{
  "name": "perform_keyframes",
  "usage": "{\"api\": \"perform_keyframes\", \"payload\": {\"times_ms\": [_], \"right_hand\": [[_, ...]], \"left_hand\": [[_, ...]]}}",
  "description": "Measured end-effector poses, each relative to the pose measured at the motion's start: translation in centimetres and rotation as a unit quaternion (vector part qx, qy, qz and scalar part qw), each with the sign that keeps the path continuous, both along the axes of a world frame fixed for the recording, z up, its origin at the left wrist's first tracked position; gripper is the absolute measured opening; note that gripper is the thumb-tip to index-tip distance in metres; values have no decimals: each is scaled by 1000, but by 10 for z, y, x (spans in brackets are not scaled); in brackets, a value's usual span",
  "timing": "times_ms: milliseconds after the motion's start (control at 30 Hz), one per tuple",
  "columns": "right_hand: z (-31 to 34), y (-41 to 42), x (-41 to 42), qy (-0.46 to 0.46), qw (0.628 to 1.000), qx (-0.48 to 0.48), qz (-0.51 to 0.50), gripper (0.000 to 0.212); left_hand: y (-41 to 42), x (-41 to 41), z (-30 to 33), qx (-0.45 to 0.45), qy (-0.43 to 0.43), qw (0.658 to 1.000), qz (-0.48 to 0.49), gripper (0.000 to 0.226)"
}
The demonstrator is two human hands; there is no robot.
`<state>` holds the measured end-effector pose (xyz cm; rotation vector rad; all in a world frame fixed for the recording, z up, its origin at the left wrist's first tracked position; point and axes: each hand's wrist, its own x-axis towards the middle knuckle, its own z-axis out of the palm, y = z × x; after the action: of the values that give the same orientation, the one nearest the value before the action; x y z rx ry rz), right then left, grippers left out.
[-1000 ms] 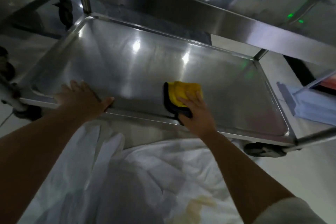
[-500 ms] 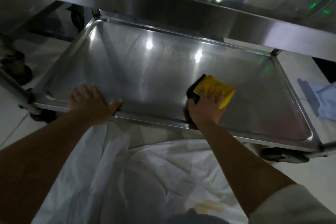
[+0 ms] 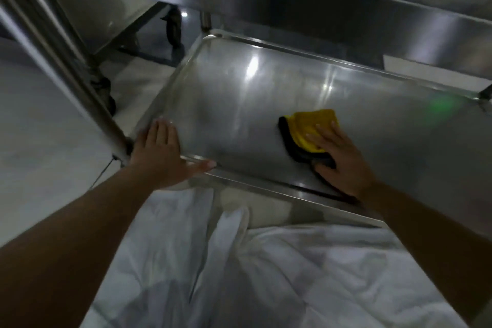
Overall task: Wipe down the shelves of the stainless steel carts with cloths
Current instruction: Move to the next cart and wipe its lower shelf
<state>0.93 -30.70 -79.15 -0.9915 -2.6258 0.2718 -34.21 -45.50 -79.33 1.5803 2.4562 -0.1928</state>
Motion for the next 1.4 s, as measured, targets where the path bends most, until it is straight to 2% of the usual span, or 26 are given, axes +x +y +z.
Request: {"api": "perform_keyframes", "payload": {"times_ms": [67,133,167,233,367,533,667,767,833,967,1067,1167,1233,1267,1333,1400], "right_hand": [[-6,5,-25,18,990,12,-141,59],[-9,14,-64,-34,957,-23,-287,61],[-9,20,-85,-60,938,-44,-339,61],[-6,30,-130,-73,917,-79,-385,61],[1,39,-206,-58,938,-89,-331,58],[6,24,-260,-72,992,-85,-66,54],[12,0,-234,-35,993,-97,66,57],[14,-24,-184,5,985,-122,123,57],[14,-38,-146,12,986,-117,117,56],[18,-53,-81,26,990,-131,43,59],[20,-60,-48,26,991,-127,-27,62],[27,-68,-30,9,994,-99,-37,54],[39,-73,-26,-10,996,-87,-22,46],[49,-75,-27,-20,994,-102,-28,45],[69,-79,-32,-24,983,-165,-77,43],[89,-89,-39,-3,969,-221,-114,44]], "left_hand": [[1,1,-3,8,-12,1000,7,153],[2,1,-4,16,-18,1000,4,152],[2,0,-4,15,-21,1000,0,152],[2,0,-3,10,-28,1000,-4,153],[1,-1,-3,17,-35,999,-8,154],[2,-4,-1,17,-43,999,-8,155],[4,-7,1,9,-39,999,-12,157],[6,-8,4,8,-40,999,-18,158],[8,-8,5,13,-47,999,-20,158],[12,-8,5,17,-45,998,-33,156],[14,-9,3,32,-41,998,-41,148],[15,-13,2,50,-45,996,-57,136],[18,-17,6,63,-61,994,-62,120],[18,-15,10,71,-81,992,-63,103],[14,-3,19,102,-178,978,-44,64],[-2,18,34,121,-308,944,2,50]]}}
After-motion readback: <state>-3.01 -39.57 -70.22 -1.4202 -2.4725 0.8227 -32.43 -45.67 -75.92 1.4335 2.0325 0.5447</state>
